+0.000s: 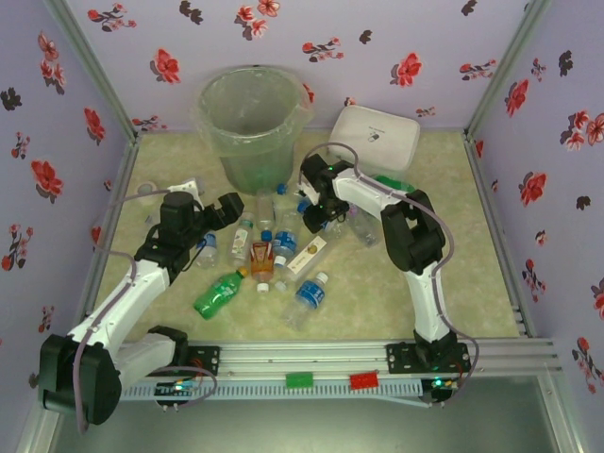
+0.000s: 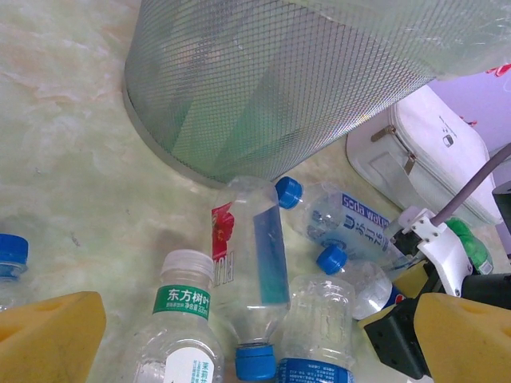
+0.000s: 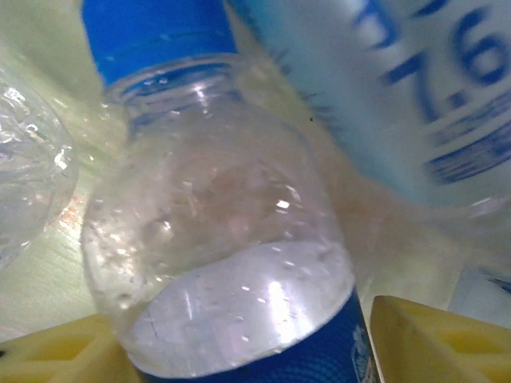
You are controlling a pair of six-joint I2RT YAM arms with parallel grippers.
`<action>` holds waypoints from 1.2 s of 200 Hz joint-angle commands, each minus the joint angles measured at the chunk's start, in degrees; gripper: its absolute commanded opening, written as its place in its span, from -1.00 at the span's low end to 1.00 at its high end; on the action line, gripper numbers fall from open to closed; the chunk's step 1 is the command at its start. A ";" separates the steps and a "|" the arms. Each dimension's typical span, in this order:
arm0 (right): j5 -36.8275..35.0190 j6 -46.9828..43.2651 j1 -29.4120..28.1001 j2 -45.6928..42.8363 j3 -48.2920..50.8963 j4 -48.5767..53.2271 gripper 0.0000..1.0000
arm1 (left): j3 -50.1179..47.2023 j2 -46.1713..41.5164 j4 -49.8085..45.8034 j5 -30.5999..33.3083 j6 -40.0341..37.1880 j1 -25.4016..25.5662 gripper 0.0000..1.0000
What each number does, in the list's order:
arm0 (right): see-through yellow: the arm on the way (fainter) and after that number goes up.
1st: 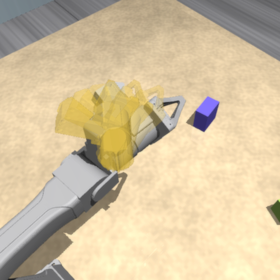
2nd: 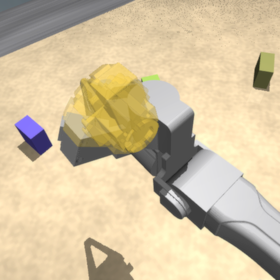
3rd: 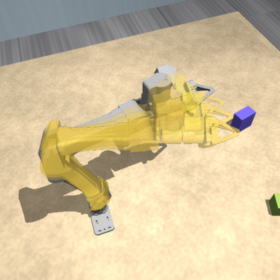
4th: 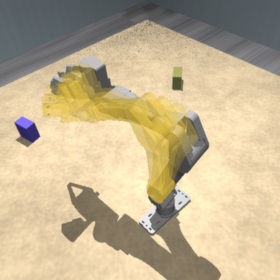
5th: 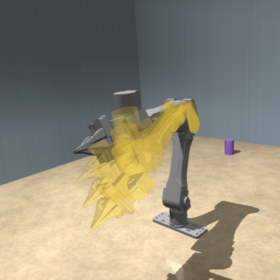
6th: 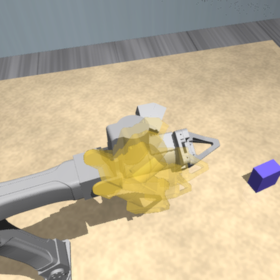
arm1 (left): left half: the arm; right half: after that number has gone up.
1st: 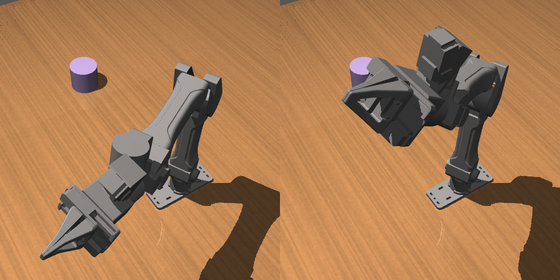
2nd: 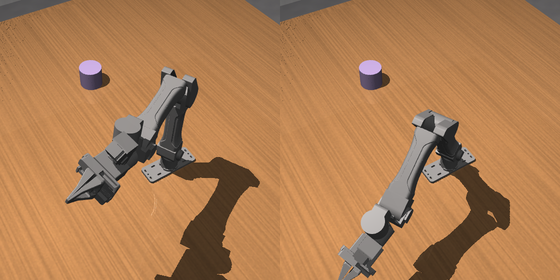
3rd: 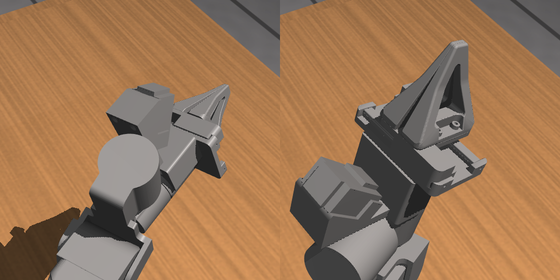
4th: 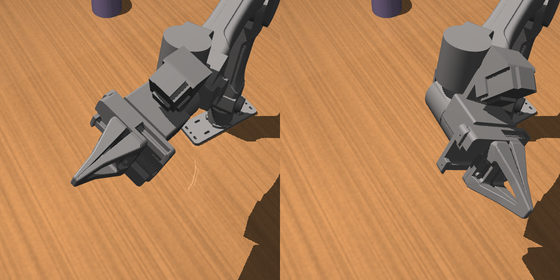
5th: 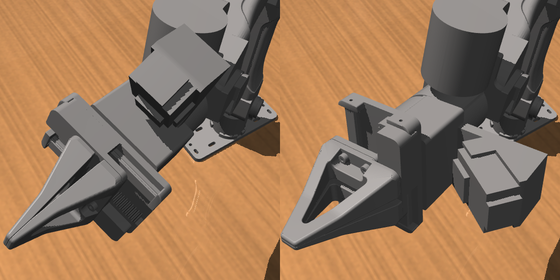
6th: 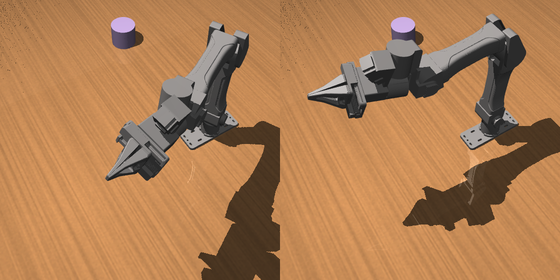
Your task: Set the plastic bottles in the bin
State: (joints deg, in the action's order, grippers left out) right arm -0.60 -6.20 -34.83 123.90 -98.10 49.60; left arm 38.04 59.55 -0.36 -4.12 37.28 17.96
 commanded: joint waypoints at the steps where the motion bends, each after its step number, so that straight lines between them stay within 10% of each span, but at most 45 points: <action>1: -1.34 -0.83 -0.32 0.42 -1.48 0.41 0.30 | 0.49 0.82 1.78 -1.17 0.97 -0.46 0.99; 30: 0.53 -1.08 -0.24 -2.33 -0.11 -1.36 0.01 | 0.83 1.18 1.70 -2.03 1.00 -0.46 0.99; 144: 20.95 15.69 9.67 -22.98 17.33 -18.66 -0.08 | -0.69 1.06 8.31 -9.37 -0.07 2.30 0.99; 240: 24.53 47.01 12.77 -39.82 36.09 -41.95 -0.09 | 7.27 15.79 15.10 -12.82 -6.53 19.91 0.99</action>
State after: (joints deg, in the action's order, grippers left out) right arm 21.93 31.55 -21.91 87.13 -64.62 16.23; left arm 40.64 71.53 11.07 -14.09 34.61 34.37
